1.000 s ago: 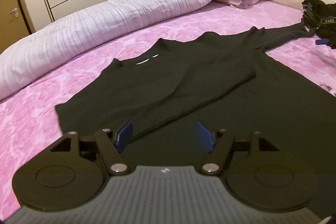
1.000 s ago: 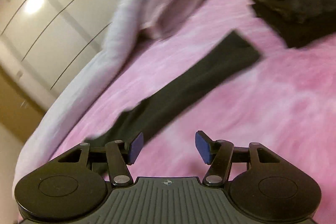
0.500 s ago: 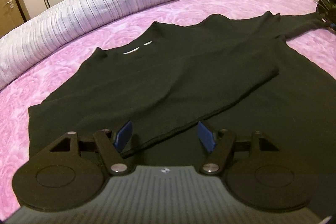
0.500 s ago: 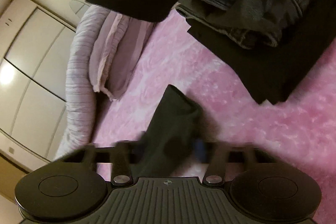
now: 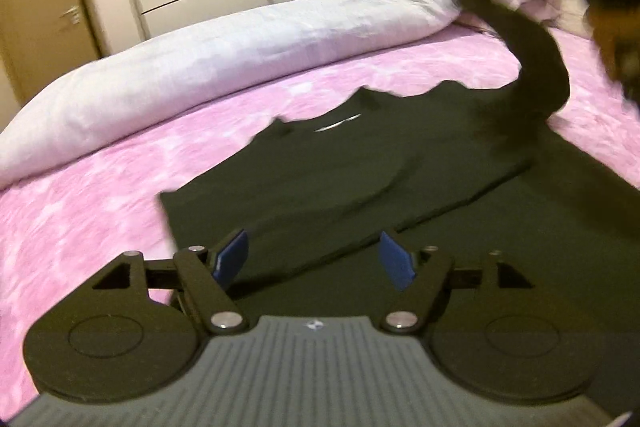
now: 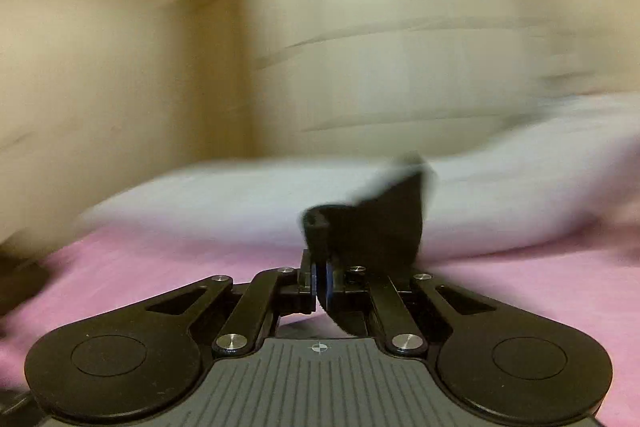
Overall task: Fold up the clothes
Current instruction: 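Grasp the remaining sleeve with the right tool and lift it over the shirt, then lay the sleeve across the shirt body with the right tool and release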
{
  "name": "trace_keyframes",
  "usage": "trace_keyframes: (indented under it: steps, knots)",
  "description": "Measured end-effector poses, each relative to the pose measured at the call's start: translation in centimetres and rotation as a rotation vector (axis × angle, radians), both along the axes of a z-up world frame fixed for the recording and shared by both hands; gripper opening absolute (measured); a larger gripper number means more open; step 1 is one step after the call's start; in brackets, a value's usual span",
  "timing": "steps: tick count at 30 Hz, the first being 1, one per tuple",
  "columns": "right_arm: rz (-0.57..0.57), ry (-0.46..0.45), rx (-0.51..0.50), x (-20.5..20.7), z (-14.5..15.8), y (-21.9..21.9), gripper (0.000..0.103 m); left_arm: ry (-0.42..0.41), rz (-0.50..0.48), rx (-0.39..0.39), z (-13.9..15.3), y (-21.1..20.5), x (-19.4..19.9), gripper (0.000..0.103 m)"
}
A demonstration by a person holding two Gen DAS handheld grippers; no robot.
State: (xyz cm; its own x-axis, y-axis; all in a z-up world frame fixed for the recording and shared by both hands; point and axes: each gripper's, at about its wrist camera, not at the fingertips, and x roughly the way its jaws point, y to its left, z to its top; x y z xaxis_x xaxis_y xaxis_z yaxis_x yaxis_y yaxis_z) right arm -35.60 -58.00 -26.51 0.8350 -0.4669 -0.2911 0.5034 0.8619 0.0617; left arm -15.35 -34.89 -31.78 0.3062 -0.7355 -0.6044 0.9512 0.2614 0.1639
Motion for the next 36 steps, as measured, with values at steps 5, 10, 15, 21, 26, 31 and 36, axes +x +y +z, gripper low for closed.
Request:
trace_keyframes:
  steps: [5,10,15,21,26,31,36]
  knots:
    - [0.355,0.284,0.001,16.9,-8.0,10.3,0.003,0.039,0.082,0.003,-0.6,4.9,4.0,0.070]
    - [0.322,0.346,0.037,20.5,-10.1,12.9,0.003,0.051,0.141,-0.011,-0.9,8.2,7.2,0.070]
    - [0.308,0.279,0.066,21.6,-9.2,11.5,0.011,0.081,0.159,-0.040,-1.2,9.0,8.9,0.070]
    - [0.445,0.337,0.029,16.5,-8.6,13.4,0.056,0.083,0.097,-0.032,-1.9,7.2,8.9,0.070]
    - [0.353,0.363,-0.058,9.8,-8.7,11.5,0.057,0.095,-0.093,0.026,-3.0,2.0,7.6,0.069]
    - [0.160,0.409,-0.068,4.8,-9.3,6.6,0.057,0.306,-0.127,0.008,-2.9,-4.4,11.4,0.068]
    - [0.010,0.398,-0.037,1.8,-9.5,2.0,0.058,0.412,-0.119,0.093,-4.1,-9.9,15.2,0.033]
